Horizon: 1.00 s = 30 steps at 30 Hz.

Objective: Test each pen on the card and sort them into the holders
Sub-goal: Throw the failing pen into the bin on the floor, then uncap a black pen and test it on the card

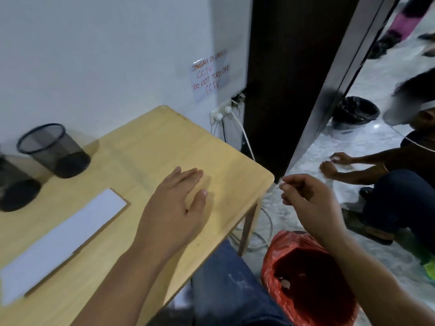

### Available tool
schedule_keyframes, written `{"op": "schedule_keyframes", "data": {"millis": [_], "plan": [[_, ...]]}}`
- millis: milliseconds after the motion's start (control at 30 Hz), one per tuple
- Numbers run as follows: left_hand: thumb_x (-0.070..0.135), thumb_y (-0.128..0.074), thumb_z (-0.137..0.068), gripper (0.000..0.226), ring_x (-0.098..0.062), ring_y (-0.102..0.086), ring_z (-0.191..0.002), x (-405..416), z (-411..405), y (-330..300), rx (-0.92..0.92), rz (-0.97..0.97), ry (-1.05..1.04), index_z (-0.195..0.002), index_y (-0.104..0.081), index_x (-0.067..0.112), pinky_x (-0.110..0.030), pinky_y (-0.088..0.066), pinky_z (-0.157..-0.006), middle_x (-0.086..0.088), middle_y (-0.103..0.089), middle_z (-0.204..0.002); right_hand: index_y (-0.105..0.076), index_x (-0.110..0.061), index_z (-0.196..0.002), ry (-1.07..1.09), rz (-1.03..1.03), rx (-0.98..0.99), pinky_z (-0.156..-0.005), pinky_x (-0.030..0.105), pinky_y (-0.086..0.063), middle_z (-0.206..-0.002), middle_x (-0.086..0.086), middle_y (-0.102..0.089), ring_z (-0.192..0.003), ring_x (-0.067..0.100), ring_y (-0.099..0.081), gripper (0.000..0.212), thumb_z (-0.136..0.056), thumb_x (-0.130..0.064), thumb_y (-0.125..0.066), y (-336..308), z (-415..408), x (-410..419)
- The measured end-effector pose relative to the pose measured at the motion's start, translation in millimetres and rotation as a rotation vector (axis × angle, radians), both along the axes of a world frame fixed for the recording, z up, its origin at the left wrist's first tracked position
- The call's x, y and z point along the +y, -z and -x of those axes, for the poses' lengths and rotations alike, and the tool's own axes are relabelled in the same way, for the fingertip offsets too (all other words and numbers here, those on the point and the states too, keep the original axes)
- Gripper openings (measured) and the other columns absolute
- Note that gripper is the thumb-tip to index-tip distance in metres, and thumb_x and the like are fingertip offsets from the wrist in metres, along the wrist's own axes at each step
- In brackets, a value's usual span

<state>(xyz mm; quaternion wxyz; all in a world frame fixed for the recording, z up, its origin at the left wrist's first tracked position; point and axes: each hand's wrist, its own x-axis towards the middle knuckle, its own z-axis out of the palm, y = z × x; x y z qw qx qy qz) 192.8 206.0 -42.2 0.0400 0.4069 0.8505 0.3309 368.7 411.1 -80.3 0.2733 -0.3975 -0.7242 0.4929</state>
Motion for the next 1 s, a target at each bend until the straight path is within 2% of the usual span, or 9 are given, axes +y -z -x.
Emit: {"op": "schedule_keyframes", "data": {"millis": [100,300,367,433,600,700,800,900,1000], "plan": [[0.036,-0.056,-0.096,0.040,0.007,-0.026,-0.136,-38,9,-9,-0.002,-0.047,-0.125,-0.136,-0.056,0.029,-0.031,-0.036,-0.112,0.024,-0.045,-0.137,-0.068,-0.037,-0.092,-0.176,-0.048,0.007,-0.071,0.031,-0.060,-0.080,-0.008,-0.073,-0.075,0.008,-0.071,0.013,-0.090,-0.024,-0.068,-21,40,-28],[0.038,-0.052,-0.096,0.041,0.006,-0.031,-0.136,-121,23,-16,0.018,-0.050,-0.351,-0.136,-0.055,0.031,-0.010,-0.022,-0.103,0.022,-0.048,-0.139,-0.066,-0.042,-0.088,-0.499,-0.177,-0.045,-0.066,0.017,-0.054,-0.076,-0.014,-0.071,-0.073,0.001,-0.066,0.014,-0.090,-0.028,-0.066,-30,113,-101],[0.043,-0.049,-0.095,0.041,0.004,-0.036,-0.132,-158,23,-18,0.002,-0.058,-0.445,-0.135,-0.056,0.033,-0.005,-0.022,-0.098,0.024,-0.050,-0.135,-0.069,-0.035,-0.089,-0.624,-0.159,-0.039,-0.064,0.022,-0.054,-0.073,-0.008,-0.070,-0.068,0.007,-0.064,0.012,-0.090,-0.023,-0.067,-33,137,-137],[0.041,-0.050,-0.096,0.039,0.000,-0.044,-0.127,-200,24,-17,0.009,-0.042,-0.543,-0.134,-0.057,0.033,-0.009,-0.028,-0.096,0.022,-0.054,-0.133,-0.070,-0.031,-0.089,-0.744,-0.148,-0.034,-0.063,0.025,-0.052,-0.070,-0.010,-0.070,-0.063,0.007,-0.062,0.013,-0.089,-0.019,-0.068,-35,159,-178],[0.026,-0.059,-0.095,0.035,-0.020,-0.062,-0.103,-287,20,-4,0.018,-0.014,-0.821,-0.130,-0.063,0.026,-0.021,-0.041,-0.089,0.010,-0.063,-0.127,-0.070,-0.032,-0.088,-1.057,-0.154,-0.092,-0.061,0.007,-0.044,-0.076,-0.031,-0.066,-0.067,-0.005,-0.061,0.007,-0.087,-0.026,-0.069,-42,194,-274],[0.023,-0.058,-0.094,0.029,-0.017,-0.059,-0.108,-328,23,7,0.045,0.054,-0.932,-0.122,-0.068,0.025,-0.025,-0.044,-0.087,0.008,-0.068,-0.118,-0.071,-0.032,-0.085,-1.167,-0.193,-0.158,-0.065,0.017,-0.051,-0.077,-0.020,-0.070,-0.070,-0.002,-0.065,0.004,-0.082,-0.036,-0.071,-44,209,-328],[0.020,-0.057,-0.094,0.024,-0.015,-0.061,-0.090,-354,29,14,0.028,0.059,-0.987,-0.113,-0.071,0.027,-0.030,-0.048,-0.073,0.009,-0.068,-0.098,-0.069,-0.028,-0.081,-1.244,-0.196,-0.214,-0.060,0.020,-0.051,-0.073,-0.012,-0.070,-0.065,0.001,-0.064,0.014,-0.076,-0.040,-0.075,-45,222,-378],[0.019,-0.056,-0.093,0.025,-0.013,-0.060,-0.093,-366,35,17,-0.010,0.075,-0.953,-0.113,-0.070,0.026,-0.033,-0.050,-0.077,0.008,-0.064,-0.099,-0.065,-0.022,-0.072,-1.284,-0.202,-0.248,-0.052,0.021,-0.043,-0.069,-0.008,-0.065,-0.058,0.007,-0.058,0.021,-0.071,-0.038,-0.080,-43,230,-413],[0.015,-0.055,-0.090,0.034,-0.012,-0.060,-0.097,-373,39,17,-0.034,0.078,-0.903,-0.120,-0.068,0.024,-0.032,-0.049,-0.082,0.008,-0.064,-0.103,-0.058,-0.023,-0.063,-1.287,-0.314,-0.275,-0.052,0.032,-0.047,-0.064,-0.008,-0.061,-0.055,0.013,-0.056,0.024,-0.062,-0.040,-0.075,-38,234,-431]]}}
